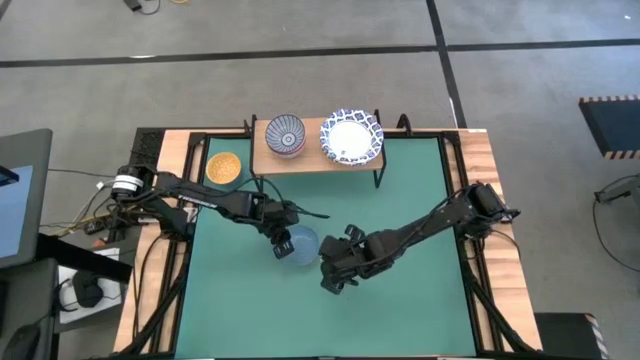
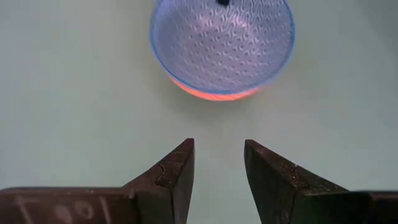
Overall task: Place and stack bowls onto a shelf
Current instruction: Stack the blue bowl on top of the patterned blue bowl on the shelf
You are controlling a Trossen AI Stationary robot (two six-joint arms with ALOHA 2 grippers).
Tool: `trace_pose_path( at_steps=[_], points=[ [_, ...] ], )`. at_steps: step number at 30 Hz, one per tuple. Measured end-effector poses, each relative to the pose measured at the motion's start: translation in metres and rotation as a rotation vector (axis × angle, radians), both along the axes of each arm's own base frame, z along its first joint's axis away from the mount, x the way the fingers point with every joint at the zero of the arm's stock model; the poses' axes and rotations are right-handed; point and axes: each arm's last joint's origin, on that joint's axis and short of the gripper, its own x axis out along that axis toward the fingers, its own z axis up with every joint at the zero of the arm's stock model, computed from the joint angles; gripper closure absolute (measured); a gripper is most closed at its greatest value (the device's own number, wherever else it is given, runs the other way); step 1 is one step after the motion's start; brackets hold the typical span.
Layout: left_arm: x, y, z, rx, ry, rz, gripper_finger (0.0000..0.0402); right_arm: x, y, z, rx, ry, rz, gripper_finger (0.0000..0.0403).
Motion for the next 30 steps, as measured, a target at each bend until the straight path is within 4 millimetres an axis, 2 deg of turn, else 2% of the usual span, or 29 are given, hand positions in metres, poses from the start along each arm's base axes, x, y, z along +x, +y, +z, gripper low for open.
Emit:
trace_pose_path(
  at_steps=[4, 7, 9, 16, 20, 26, 29, 30],
  points=[
    [-0.008, 0.001, 0.011, -0.089, 0.006, -0.016, 0.0259, 0.004, -0.006, 0.001, -0.013, -0.012, 0.015, 0.0237],
    [-0.022, 0.001, 0.031, -0.090, -0.019, -0.018, 0.0232, 0.007, -0.014, 0.001, -0.062, -0.003, 0.076, 0.0237],
    [-0.032, 0.001, 0.049, -0.070, -0.067, -0.008, 0.0220, 0.012, -0.024, 0.000, -0.059, -0.026, 0.056, 0.0237],
    [-0.082, 0.006, 0.100, 0.014, -0.211, 0.122, 0.0211, 0.030, -0.084, 0.000, 0.064, -0.123, -0.246, 0.0237],
    [-0.111, 0.009, 0.117, 0.064, -0.255, 0.232, 0.0211, 0.038, -0.108, -0.001, 0.145, -0.159, -0.279, 0.0237],
    [-0.142, 0.012, 0.126, 0.098, -0.254, 0.336, 0.0211, 0.053, -0.107, -0.022, 0.183, -0.146, -0.147, 0.0237],
    [-0.151, 0.012, 0.127, 0.093, -0.239, 0.361, 0.0211, 0.046, -0.103, -0.036, 0.160, -0.035, -0.146, 0.0237],
    [-0.153, 0.013, 0.126, 0.097, -0.225, 0.364, 0.0211, 0.049, -0.103, -0.040, 0.161, -0.046, -0.146, 0.0237]
  ],
)
